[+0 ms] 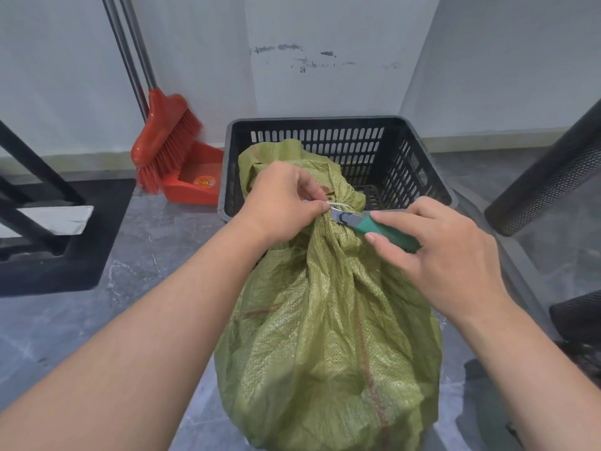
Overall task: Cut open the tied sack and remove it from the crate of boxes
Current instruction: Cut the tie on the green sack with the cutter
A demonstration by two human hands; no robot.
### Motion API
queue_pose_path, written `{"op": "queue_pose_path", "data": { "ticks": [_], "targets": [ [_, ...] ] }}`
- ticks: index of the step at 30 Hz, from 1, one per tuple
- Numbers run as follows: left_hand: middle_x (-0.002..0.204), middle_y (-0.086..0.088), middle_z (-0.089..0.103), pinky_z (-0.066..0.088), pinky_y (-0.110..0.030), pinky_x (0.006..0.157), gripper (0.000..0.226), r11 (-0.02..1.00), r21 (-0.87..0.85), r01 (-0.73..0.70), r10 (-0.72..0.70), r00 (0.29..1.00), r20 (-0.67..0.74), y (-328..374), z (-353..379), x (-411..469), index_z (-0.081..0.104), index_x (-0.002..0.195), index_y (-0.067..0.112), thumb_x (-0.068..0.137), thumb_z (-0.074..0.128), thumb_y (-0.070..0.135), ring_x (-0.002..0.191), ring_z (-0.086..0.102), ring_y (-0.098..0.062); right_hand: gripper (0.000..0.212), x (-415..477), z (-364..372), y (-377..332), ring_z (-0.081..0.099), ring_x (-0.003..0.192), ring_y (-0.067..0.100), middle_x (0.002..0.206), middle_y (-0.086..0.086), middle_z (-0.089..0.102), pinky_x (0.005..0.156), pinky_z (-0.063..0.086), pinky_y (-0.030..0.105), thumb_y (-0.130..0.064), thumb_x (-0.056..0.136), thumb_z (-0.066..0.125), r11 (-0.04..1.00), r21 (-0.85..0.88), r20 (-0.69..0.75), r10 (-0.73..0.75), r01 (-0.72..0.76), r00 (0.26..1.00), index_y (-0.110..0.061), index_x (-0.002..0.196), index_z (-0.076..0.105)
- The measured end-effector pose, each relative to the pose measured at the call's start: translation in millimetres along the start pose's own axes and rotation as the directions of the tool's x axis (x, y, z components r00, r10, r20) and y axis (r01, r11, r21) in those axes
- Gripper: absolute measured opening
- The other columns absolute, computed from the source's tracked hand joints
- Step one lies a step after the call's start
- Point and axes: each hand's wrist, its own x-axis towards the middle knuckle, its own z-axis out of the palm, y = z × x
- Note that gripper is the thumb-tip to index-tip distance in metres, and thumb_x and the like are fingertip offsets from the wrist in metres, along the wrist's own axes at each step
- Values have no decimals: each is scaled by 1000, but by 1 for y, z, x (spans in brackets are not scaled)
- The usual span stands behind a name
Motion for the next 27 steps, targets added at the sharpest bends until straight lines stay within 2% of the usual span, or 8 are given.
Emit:
{"op": "queue_pose_path", "data": {
  "ticks": [5, 9, 12, 15, 18, 21, 24, 27],
  "targets": [
    [75, 8, 75, 64, -41, 78, 9, 1000, -12, 12, -13, 1000, -16, 5, 2, -2, 79, 77, 22, 84, 85, 22, 75, 73, -12, 32, -2, 1, -2, 60, 79, 19, 85, -6, 56, 47, 38, 25, -55, 90, 65, 996, -82, -43, 14, -17, 999, -35, 113, 74],
    [70, 8, 74, 64, -44, 76, 12, 999, -42, 27, -29, 999, -44, 6, 1, -2, 79, 74, 22, 82, 87, 23, 71, 73, -15, 34, -3, 5, -8, 59, 84, 22, 89, -5, 56, 49, 27, 25, -55, 94, 59, 986, -158, -26, 43, -46, 999, -28, 106, 73],
    [65, 5, 74, 65, -45, 73, 13, 995, -89, 40, -43, 999, -32, 6, 0, -4, 77, 74, 21, 82, 88, 22, 65, 73, -16, 34, -1, 6, -12, 57, 75, 25, 88, -2, 59, 56, 26, 29, -53, 95, 57, 980, -196, 10, 44, -41, 999, -21, 103, 67],
    [72, 0, 78, 66, -42, 76, 15, 980, -194, 51, -49, 999, 15, 8, 1, -6, 76, 89, 18, 82, 88, 18, 67, 76, -18, 31, 0, 5, -15, 53, 65, 29, 79, -5, 59, 57, 30, 34, -55, 99, 45, 973, -199, 162, 149, -115, 976, -24, 104, 46],
    [84, -2, 77, 64, -44, 86, 33, 963, -263, 57, -39, 997, 73, 4, 1, -7, 74, 113, 20, 83, 86, 11, 81, 76, -29, 29, -2, 9, -16, 56, 67, 33, 76, -7, 52, 57, 34, 38, -57, 102, 35, 978, -143, 282, 187, -151, 941, -29, 103, 31],
    [96, -9, 74, 61, -36, 92, 46, 951, -296, 95, -52, 987, 150, -1, 4, -6, 71, 129, 18, 85, 84, 10, 79, 70, -18, 26, -3, 10, -15, 46, 63, 30, 74, -7, 55, 58, 37, 39, -57, 103, 34, 982, -75, 306, 188, -173, 933, -31, 101, 28],
    [102, -14, 77, 58, -23, 83, 36, 973, -213, 83, -43, 982, 185, 0, 10, -7, 74, 127, 19, 91, 79, 17, 72, 62, -8, 26, -4, 8, -12, 46, 63, 29, 75, -6, 59, 59, 38, 40, -57, 102, 35, 981, -48, 309, 194, -188, 931, -32, 101, 30],
    [88, -3, 75, 58, -34, 76, 14, 996, -93, 17, -3, 989, 145, 0, 14, -5, 81, 106, 25, 93, 77, 23, 70, 59, -10, 26, -4, 5, -9, 53, 66, 29, 77, -7, 62, 61, 41, 39, -57, 102, 37, 980, -43, 308, 199, -195, 930, -31, 102, 34]
  ]
}}
